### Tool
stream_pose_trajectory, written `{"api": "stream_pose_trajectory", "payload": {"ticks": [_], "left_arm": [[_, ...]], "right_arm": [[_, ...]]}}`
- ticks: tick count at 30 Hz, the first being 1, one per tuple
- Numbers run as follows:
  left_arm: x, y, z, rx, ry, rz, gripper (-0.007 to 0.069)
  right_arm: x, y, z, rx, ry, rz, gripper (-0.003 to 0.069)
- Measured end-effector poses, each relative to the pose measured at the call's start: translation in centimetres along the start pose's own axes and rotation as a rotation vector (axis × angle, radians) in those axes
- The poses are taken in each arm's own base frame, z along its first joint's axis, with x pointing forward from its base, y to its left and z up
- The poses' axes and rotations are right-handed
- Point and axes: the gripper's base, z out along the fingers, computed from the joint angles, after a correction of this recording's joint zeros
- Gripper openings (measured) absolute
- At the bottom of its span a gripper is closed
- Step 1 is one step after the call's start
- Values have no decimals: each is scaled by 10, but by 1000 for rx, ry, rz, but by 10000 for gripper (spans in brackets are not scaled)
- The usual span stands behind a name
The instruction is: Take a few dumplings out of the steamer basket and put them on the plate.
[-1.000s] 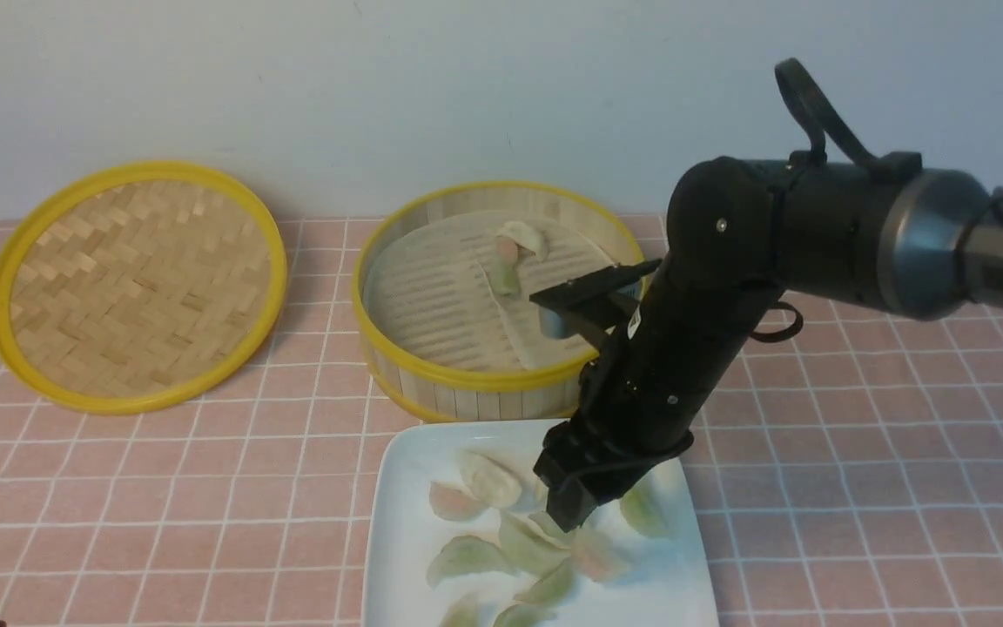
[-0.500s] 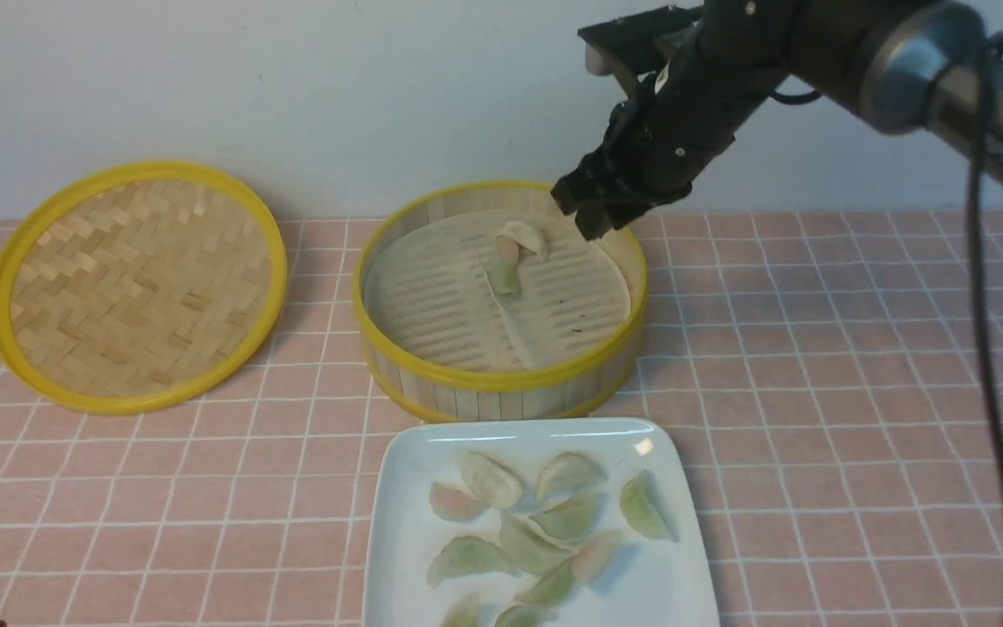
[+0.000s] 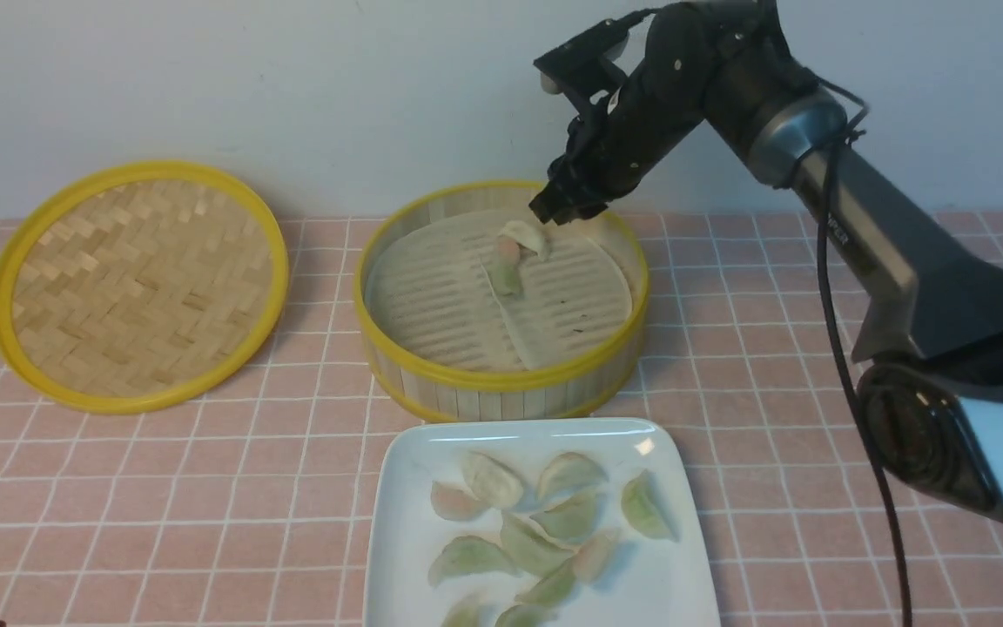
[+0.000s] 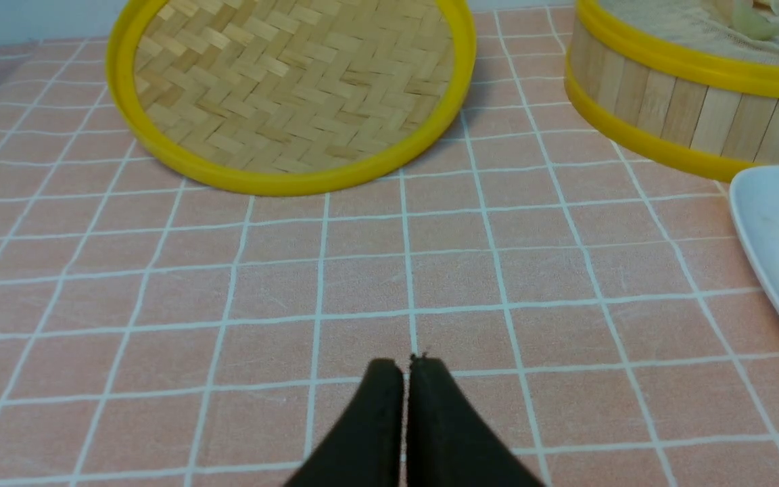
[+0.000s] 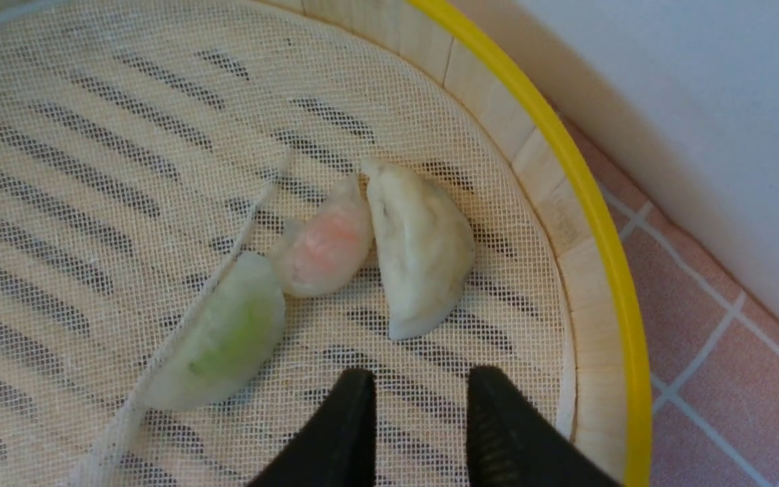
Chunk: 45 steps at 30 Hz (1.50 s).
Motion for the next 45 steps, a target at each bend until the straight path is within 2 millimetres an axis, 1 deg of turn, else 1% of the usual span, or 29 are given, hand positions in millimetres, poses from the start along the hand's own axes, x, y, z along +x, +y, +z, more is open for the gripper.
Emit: {"api": "stream_pose_trajectory", "payload": {"ticks": [4,7,11,13,21,25,29,32,37,39,40,42,43,44,45], "left_arm": [[0,0,0,0,0,0,-6],[0,0,0,0,0,0,-6],[0,0,0,0,0,0,-6],[0,0,0,0,0,0,-6],[0,0,0,0,0,0,-6],[0,0,0,0,0,0,-6],[0,0,0,0,0,0,-6],[0,0,0,0,0,0,-6],[0,0,0,0,0,0,-6],[0,0,0,0,0,0,-6],[0,0,0,0,0,0,-6],[0,0,0,0,0,0,-6],[0,0,0,0,0,0,-6],[0,0,0,0,0,0,-6],[0,0,0,0,0,0,-6]], "right_arm": [[2,-1,10,6,-17,-71,276],[6,-1,21,5,-18,-110,297],[13,0,35,-8,-3,-152,302],[15,0,38,-15,1,-164,304],[13,4,42,-52,-37,-202,304],[17,5,49,-64,-33,-231,304],[24,5,61,-69,-21,-303,304],[24,4,64,-58,-35,-347,304],[25,2,72,-27,-64,-362,304],[25,2,74,-25,-68,-350,290],[25,2,74,-24,-70,-343,270],[25,2,74,-26,-74,-337,198],[25,2,74,-26,-75,-336,189],[25,2,75,-25,-78,-332,92],[25,2,76,-26,-77,-330,57]]}}
